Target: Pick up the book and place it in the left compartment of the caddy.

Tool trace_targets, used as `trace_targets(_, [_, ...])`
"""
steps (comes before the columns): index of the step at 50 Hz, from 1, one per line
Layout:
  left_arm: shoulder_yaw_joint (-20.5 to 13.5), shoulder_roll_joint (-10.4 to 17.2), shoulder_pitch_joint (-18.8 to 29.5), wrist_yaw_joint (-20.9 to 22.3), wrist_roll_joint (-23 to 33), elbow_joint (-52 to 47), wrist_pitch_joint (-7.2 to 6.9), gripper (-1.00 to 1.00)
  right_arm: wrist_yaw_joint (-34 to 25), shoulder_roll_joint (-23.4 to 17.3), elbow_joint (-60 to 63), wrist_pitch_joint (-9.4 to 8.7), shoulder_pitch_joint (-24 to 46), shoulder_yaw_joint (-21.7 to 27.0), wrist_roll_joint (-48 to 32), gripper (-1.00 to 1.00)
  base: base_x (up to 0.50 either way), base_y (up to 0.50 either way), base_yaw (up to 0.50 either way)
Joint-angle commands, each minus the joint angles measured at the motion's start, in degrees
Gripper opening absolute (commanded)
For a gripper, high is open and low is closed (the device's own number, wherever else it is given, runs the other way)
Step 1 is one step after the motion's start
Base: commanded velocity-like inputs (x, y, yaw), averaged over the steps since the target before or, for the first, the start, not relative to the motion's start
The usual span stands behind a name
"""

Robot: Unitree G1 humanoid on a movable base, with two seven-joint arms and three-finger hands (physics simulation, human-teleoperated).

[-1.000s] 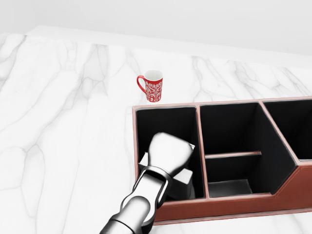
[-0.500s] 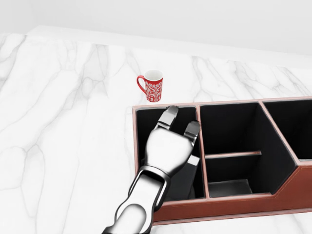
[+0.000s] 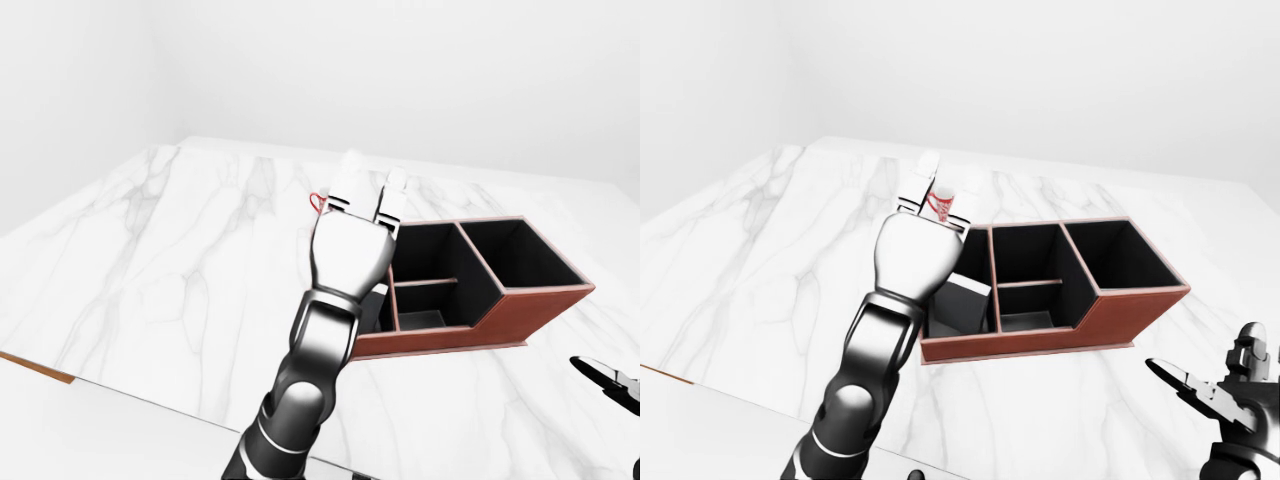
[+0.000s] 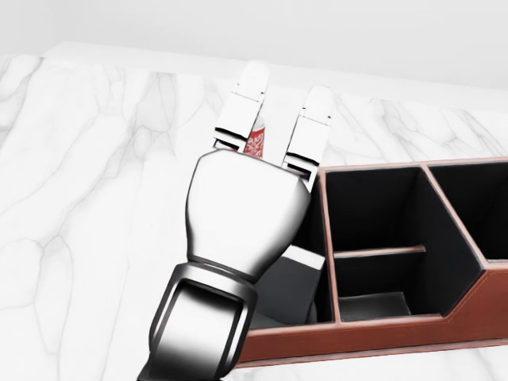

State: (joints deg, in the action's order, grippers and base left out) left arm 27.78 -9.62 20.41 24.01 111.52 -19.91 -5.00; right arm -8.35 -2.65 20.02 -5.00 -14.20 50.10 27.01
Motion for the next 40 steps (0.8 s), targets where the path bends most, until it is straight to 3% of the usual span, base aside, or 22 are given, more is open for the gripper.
trace_targets(1, [1.06, 1.09, -0.16, 6.55, 1.48, -10.38, 0.00, 1.00, 0.16, 0.01, 0.14, 0.00, -0.02, 0.02, 0.00, 1.00, 0.00, 0.00, 0.00])
trace_targets(9, [-4.22, -2.74, 1.18, 4.04, 1.48, -9.41, 0.00, 1.00, 0.24, -0.12, -0.34, 0.00, 0.07, 0.09, 0.16, 1.00, 0.00, 0.00, 0.00])
trace_targets(10, [-5.41, -4.88, 1.14, 2.97, 1.28, -10.81, 0.00, 1.00, 0.37, -0.13, -0.10, 0.00, 0.02, 0.15, 0.30, 1.00, 0.00, 0.00, 0.00])
trace_targets(13, [-7.20, -6.81, 0.80, 3.16, 0.56, -12.98, 0.00, 1.00, 0.32, -0.16, -0.52, 0.00, 0.07, 0.20, 0.34, 1.00, 0.00, 0.00, 0.00])
trace_targets(18, [-10.02, -8.99, 2.94, 4.01, -6.41, -15.49, 0.00, 1.00, 0.47, -0.25, -0.72, 0.00, 0.13, 0.04, 0.33, 1.00, 0.00, 0.00, 0.00])
trace_targets(24, [-10.62, -9.57, 3.55, 5.08, -16.05, -17.99, 0.00, 1.00, 0.80, -0.30, -0.38, 0.00, 0.06, 0.17, 0.69, 1.00, 0.00, 0.00, 0.00])
trace_targets(31, [-11.64, -9.88, 6.31, 5.87, -22.16, -22.50, 0.00, 1.00, 0.97, -0.42, -0.73, 0.00, 0.16, 0.41, 1.23, 1.00, 0.00, 0.00, 0.00])
trace_targets(38, [-12.54, -10.38, 7.65, 2.72, -34.38, -26.32, 0.00, 1.00, 0.73, -0.51, -0.88, 0.00, 0.12, 0.27, 1.63, 1.00, 0.00, 0.00, 0.00])
trace_targets(40, [-12.26, -10.18, 7.75, 2.44, -34.78, -26.41, 0.00, 1.00, 0.72, -0.51, -0.88, 0.00, 0.12, 0.27, 1.63, 1.00, 0.00, 0.00, 0.00])
